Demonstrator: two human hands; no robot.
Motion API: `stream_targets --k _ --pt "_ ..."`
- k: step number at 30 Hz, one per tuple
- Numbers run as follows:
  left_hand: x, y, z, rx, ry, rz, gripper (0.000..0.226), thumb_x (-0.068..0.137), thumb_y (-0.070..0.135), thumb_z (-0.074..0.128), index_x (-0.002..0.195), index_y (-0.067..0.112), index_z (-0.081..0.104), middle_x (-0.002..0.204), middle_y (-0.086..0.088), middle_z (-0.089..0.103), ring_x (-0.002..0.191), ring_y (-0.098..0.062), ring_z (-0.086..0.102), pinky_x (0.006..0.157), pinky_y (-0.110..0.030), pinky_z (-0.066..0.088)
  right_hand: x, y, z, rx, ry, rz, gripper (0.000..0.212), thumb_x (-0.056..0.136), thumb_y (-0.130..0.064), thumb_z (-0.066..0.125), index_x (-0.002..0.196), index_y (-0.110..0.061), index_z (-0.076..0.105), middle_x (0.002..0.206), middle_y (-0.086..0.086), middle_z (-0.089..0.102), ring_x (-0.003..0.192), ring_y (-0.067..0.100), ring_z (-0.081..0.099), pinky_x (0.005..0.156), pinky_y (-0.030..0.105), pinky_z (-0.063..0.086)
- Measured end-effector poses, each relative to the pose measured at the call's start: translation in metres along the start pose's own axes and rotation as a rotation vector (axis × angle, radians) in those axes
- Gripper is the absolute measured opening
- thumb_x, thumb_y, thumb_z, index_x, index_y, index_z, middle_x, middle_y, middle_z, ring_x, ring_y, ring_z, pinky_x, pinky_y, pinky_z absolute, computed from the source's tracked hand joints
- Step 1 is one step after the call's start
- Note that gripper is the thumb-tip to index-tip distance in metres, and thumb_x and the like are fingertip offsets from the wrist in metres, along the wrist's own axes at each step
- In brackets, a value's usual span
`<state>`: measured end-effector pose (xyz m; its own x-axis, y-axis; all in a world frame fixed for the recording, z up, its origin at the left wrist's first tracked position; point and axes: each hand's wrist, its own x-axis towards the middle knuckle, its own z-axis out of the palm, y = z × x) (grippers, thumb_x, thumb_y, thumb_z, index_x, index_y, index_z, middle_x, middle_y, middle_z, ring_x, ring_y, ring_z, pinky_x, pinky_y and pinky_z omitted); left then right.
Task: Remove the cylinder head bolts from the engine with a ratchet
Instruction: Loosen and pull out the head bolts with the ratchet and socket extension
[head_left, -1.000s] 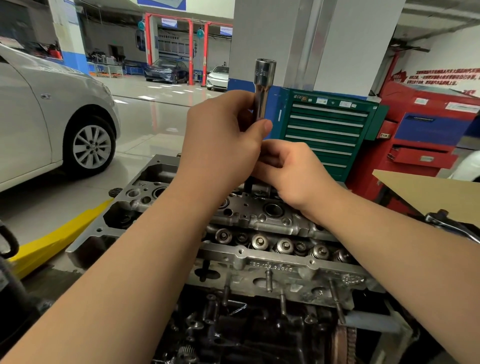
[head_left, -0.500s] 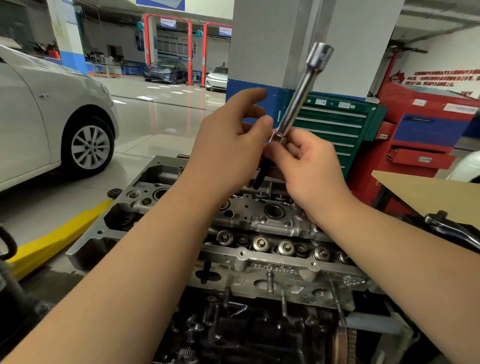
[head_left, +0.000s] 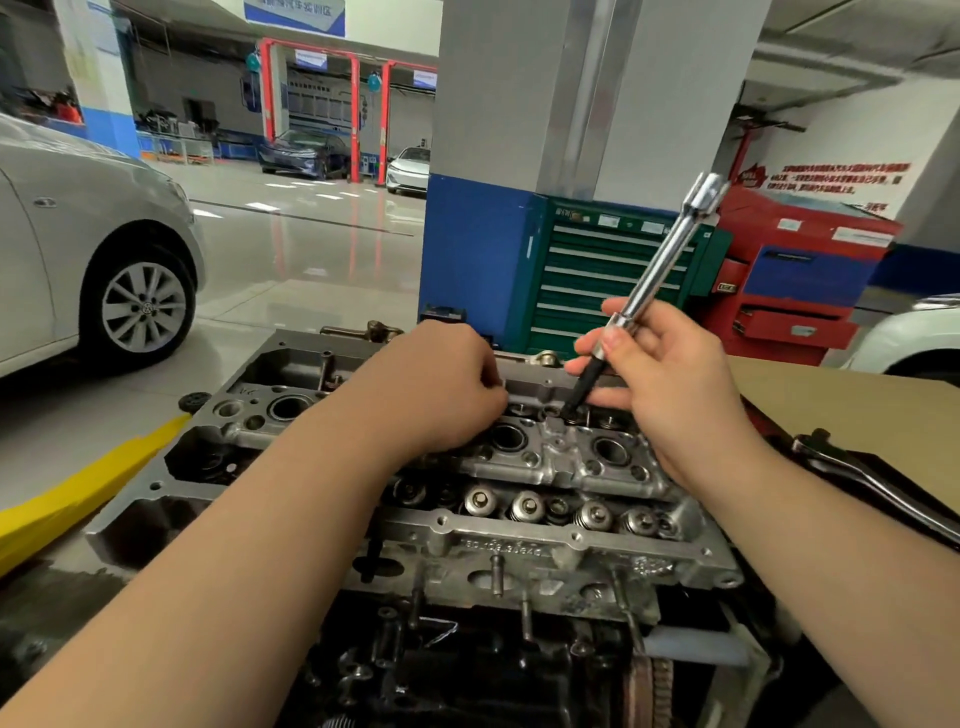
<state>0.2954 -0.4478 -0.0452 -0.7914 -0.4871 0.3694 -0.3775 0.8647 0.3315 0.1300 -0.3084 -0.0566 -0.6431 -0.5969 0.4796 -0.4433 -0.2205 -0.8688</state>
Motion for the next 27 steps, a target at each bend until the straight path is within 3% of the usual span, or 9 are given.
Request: stream_targets --k 5,11,15,17,19,21,23,25,27 --pt "0.002 -0.002 0.000 0.017 0.084 -0.012 0.024 0.094 0.042 0.065 0.099 0.026 0.082 0.093 0.005 0.075 0.085 -0.013 0.064 0.079 -0.031 0.056 -0.002 -0.001 0.001 0.056 -0.004 -0.051 0.021 0.107 -0.006 0.052 0.123 -0.018 0.058 0.096 0.002 0.076 0.092 0.025 0.078 0.075 0.038 0.065" --pt "0.004 -0.002 0.003 0.012 0.107 -0.016 0.023 0.094 0.041 0.063 0.099 0.027 0.081 0.097 0.006 0.075 0.084 -0.012 0.058 0.076 -0.027 0.045 -0.006 -0.005 0.004 0.009 -0.067 -0.087 0.022 0.107 -0.010 0.053 0.120 -0.026 0.059 0.103 0.002 0.076 0.093 0.023 0.078 0.078 0.036 0.065" --pt "-0.001 0.004 0.005 0.033 0.100 0.013 0.022 0.096 0.041 0.062 0.103 0.029 0.079 0.097 0.008 0.075 0.092 -0.014 0.065 0.082 -0.032 0.055 -0.006 -0.004 0.006 -0.034 -0.092 -0.112 0.025 0.106 -0.010 0.056 0.118 -0.032 0.059 0.105 0.001 0.076 0.094 0.020 0.078 0.080 0.035 0.064" --pt "-0.001 0.011 0.002 -0.059 0.135 0.050 0.021 0.096 0.043 0.064 0.107 0.032 0.077 0.098 0.012 0.075 0.092 -0.007 0.067 0.081 -0.031 0.056 -0.006 -0.006 0.007 -0.055 -0.114 -0.145 0.025 0.103 -0.012 0.061 0.118 -0.032 0.061 0.106 -0.001 0.076 0.094 0.017 0.077 0.081 0.030 0.063" --pt "0.008 0.023 -0.008 -0.373 0.221 0.090 0.021 0.095 0.047 0.067 0.109 0.034 0.076 0.096 0.014 0.075 0.088 0.000 0.068 0.076 -0.028 0.055 -0.006 -0.007 0.007 -0.113 -0.140 -0.189 0.027 0.100 -0.013 0.066 0.120 -0.032 0.062 0.107 -0.003 0.075 0.096 0.013 0.076 0.086 0.028 0.061" --pt "0.022 0.038 -0.021 -0.683 0.274 0.155 0.025 0.094 0.047 0.069 0.114 0.033 0.073 0.097 0.010 0.075 0.089 -0.003 0.071 0.082 -0.033 0.059 -0.006 -0.008 0.009 -0.203 -0.152 -0.230 0.031 0.098 -0.020 0.069 0.121 -0.038 0.061 0.105 -0.007 0.074 0.098 0.011 0.073 0.090 0.031 0.059" --pt "0.034 0.052 -0.025 -0.690 0.283 0.315 0.029 0.094 0.043 0.072 0.117 0.028 0.068 0.097 0.010 0.075 0.092 -0.005 0.072 0.087 -0.032 0.059 -0.007 -0.009 0.010 -0.277 -0.137 -0.254 0.028 0.093 -0.035 0.070 0.117 -0.045 0.059 0.100 -0.007 0.074 0.096 0.011 0.071 0.090 0.039 0.058" --pt "0.042 0.060 -0.019 -0.598 0.292 0.429 0.027 0.094 0.039 0.075 0.116 0.025 0.066 0.092 0.011 0.073 0.091 -0.004 0.070 0.083 -0.022 0.055 -0.008 -0.011 0.011 -0.282 -0.124 -0.251 0.024 0.085 -0.049 0.068 0.107 -0.055 0.059 0.102 -0.014 0.074 0.097 0.005 0.071 0.087 0.029 0.057" --pt "0.049 0.061 -0.008 -0.597 0.286 0.434 0.017 0.096 0.033 0.075 0.108 0.022 0.071 0.087 0.009 0.073 0.086 -0.004 0.069 0.079 -0.018 0.052 -0.008 -0.013 0.010 -0.290 -0.160 -0.225 0.025 0.082 -0.055 0.065 0.104 -0.063 0.057 0.106 -0.025 0.072 0.099 -0.002 0.069 0.084 0.022 0.054"
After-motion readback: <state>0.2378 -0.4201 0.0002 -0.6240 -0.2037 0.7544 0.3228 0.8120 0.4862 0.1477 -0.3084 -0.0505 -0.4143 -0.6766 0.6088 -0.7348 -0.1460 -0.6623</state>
